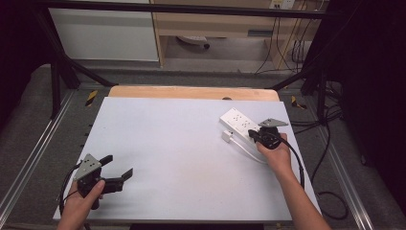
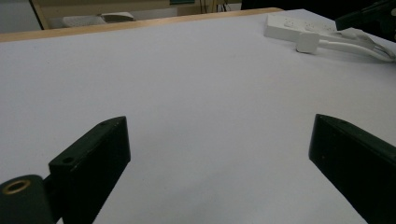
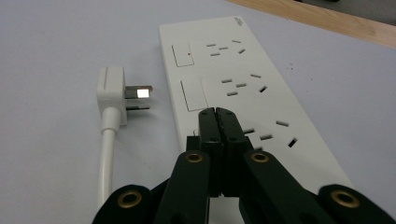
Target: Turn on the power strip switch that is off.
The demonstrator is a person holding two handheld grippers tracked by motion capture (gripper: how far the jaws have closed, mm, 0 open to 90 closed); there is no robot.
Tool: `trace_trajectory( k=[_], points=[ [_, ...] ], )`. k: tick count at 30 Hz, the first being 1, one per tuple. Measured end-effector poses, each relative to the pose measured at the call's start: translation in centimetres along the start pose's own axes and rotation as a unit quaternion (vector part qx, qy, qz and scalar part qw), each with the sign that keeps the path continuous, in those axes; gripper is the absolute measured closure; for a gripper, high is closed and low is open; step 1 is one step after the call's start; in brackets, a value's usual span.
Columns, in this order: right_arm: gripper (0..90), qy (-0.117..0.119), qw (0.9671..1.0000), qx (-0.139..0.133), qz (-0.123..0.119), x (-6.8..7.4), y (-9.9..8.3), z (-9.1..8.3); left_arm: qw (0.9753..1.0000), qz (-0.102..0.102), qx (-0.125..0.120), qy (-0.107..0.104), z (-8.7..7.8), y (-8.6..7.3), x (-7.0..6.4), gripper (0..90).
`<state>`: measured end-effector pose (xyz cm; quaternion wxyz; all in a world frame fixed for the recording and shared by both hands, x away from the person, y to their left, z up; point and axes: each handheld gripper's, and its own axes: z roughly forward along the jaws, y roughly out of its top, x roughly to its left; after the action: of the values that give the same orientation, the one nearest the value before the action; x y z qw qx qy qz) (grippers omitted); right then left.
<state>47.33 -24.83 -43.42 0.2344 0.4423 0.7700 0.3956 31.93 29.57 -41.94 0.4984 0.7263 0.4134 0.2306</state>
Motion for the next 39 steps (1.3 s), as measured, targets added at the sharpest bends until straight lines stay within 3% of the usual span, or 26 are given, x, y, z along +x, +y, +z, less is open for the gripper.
trace_trajectory(
  k=[22,30,39],
  points=[
    [90.0,-0.003,0.9998,-0.012,0.014,0.0,-1.0,0.0,1.0,0.0,0.0,0.0,0.0,0.0,0.0,5.6],
    [90.0,-0.003,0.9991,-0.038,0.021,0.0,-1.8,0.0,1.0,0.001,0.0,0.0,0.0,0.0,0.0,5.5],
    [90.0,-0.002,0.9986,-0.046,0.027,0.0,-2.0,-0.1,1.0,0.001,0.001,0.0,0.0,0.0,-0.1,5.5]
  ],
)
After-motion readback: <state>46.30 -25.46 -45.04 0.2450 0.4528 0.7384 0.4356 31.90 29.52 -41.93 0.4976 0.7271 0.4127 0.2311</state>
